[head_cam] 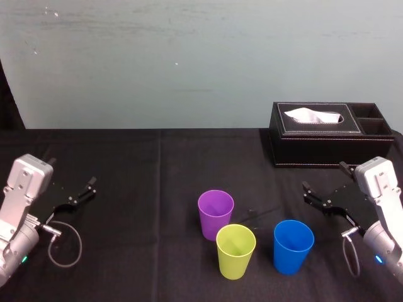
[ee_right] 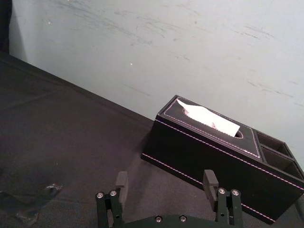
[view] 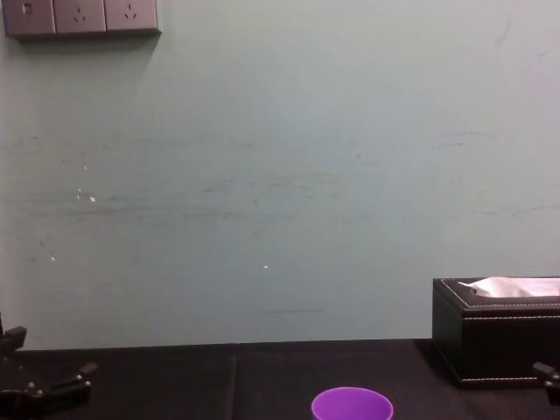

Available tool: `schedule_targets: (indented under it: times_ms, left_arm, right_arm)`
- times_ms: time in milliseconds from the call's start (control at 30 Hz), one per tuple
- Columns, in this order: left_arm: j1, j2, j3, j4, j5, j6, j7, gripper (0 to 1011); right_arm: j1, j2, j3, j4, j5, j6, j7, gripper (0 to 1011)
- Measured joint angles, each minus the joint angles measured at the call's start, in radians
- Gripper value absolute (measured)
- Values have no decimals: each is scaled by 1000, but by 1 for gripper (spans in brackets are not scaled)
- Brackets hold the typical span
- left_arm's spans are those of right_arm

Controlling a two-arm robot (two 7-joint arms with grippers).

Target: Stack the three plastic cups sequentially using one hand.

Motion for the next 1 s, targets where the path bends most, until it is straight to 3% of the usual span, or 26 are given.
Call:
schedule_targets:
  times_ms: [1000]
  left_arm:
    - [0,0,0,0,0,0,0,1000]
  right_arm:
    - [0,0,0,0,0,0,0,1002]
